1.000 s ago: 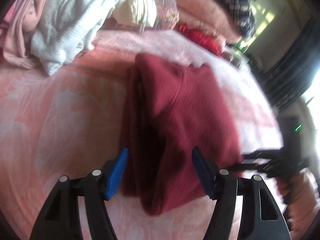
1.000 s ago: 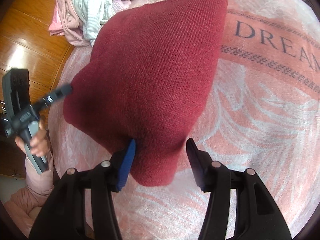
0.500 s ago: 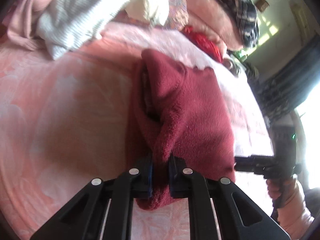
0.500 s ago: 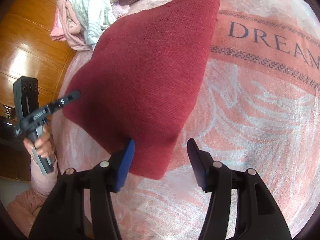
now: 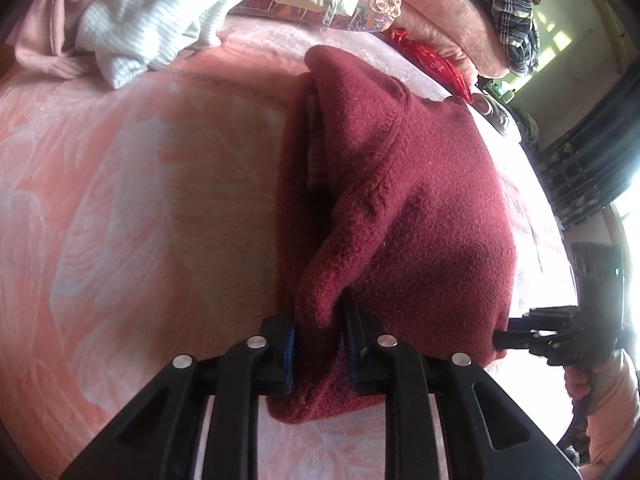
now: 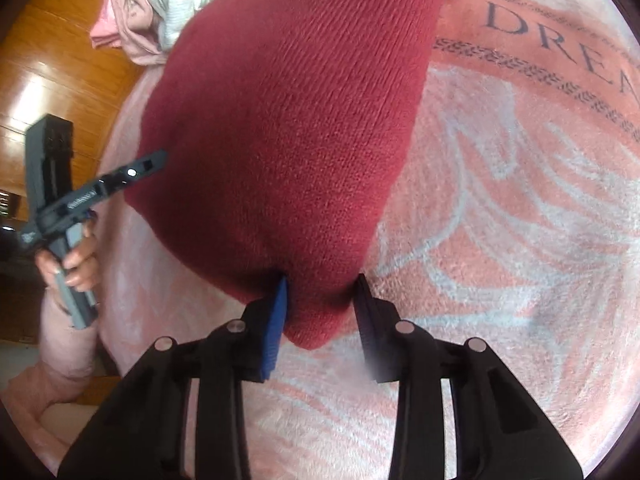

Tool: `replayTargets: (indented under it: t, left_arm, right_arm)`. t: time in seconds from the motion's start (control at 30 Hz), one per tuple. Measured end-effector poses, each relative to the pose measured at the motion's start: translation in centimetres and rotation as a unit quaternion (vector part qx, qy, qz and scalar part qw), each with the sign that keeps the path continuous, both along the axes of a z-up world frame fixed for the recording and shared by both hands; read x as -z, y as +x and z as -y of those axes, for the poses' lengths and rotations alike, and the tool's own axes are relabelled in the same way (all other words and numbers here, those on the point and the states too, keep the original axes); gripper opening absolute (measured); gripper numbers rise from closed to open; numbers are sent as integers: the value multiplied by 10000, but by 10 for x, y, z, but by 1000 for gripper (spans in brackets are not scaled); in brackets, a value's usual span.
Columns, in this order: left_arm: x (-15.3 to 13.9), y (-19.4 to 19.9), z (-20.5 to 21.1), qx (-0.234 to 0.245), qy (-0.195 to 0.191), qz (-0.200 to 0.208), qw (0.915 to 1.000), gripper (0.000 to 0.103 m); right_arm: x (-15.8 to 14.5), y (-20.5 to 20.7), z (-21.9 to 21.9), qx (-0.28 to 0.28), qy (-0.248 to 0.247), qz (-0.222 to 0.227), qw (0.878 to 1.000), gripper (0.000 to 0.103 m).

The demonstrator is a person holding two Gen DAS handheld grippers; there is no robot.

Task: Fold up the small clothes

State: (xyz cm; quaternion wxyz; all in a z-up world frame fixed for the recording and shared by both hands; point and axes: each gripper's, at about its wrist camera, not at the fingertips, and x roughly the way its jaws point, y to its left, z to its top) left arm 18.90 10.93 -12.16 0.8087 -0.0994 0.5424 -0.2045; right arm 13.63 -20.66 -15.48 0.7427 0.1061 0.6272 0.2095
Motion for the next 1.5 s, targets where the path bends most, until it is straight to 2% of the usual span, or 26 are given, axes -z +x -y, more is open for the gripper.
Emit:
replayTargets:
  t: [0.1,0.2,0.23,0.27,0.33,0.4,0.43,0.57,0.63,0.73,0.83,0.87,0.93,0.97,1.0,1.03,1.07,1.17,1.27,1.33,1.4,1.43,1.5]
  left_arm:
    - [0,0,1,1,49,24,10000,25]
    - [-2,0,3,18,101,67,9999,33]
    - [-3,1,2,-30,200,67,9998,50]
    - [-5,2,0,-50,233,58,9997,58]
    - [-13,4,-8,11,154,12,9999,58]
    - [-29,10,-17,-127,14,130,9998,66]
    - [-36,15,-18,-159,-18,212,9996,72]
    - [-60,50,6,-86,322,624,9975,77]
    - [-63,73,22,-216,588,739,9953,77]
    - [-54,106,37,-371,835,622,9939,77]
    - [-36,124,45,-207,617,180,9977,75]
    - [-30,128,50,-142,568,41,9983,65]
    - [-21,133,57,-174,521,-92,9985,52]
    - [-20,132,58,-225,453,-88,9987,40]
    - [-24,131,58,-297,447,-22,9986,36]
    - [-29,131,58,-338,495,89,9982,25]
    - [-33,130,58,-366,493,145,9980,22]
    - [-40,135,42,-650,163,127,9977,20]
    - [-21,142,37,-645,301,-17,9975,21]
    - [-6,146,32,-729,224,-154,9970,22]
    - [-5,146,30,-723,170,-136,9971,23]
    - [-6,146,30,-695,204,-126,9973,27]
    - [-13,143,31,-667,346,-85,9971,43]
  right_arm:
    - [-3,-3,-5,23,-109,71,9999,31]
    - [-4,-2,1,110,106,-26,9999,35]
    - [-6,-1,2,112,132,-29,9998,37]
    - [-11,-2,7,112,164,-1,9998,40]
    - [-30,-2,16,65,90,236,9997,51]
    - [-53,0,27,159,23,637,9978,62]
    - [-62,5,33,251,35,766,9967,64]
    - [-78,35,54,651,180,933,9933,65]
    - [-77,47,54,756,161,936,9926,65]
    - [-68,68,60,790,202,839,9931,65]
    - [-58,80,54,914,85,795,9926,65]
    - [-55,81,54,948,106,767,9925,65]
    - [-49,82,55,985,211,686,9925,65]
    - [-47,80,53,969,225,669,9928,65]
    - [-46,78,52,946,201,682,9930,65]
    - [-45,79,49,934,178,699,9930,65]
    - [-45,77,48,921,174,707,9931,65]
    - [-46,74,47,894,195,701,9933,65]
    - [-46,74,41,842,76,737,9937,65]
    - [-43,75,36,808,39,727,9941,65]
    - [-42,76,34,823,25,713,9941,65]
    - [-43,76,35,823,30,709,9941,65]
    - [-45,76,36,831,16,740,9938,65]
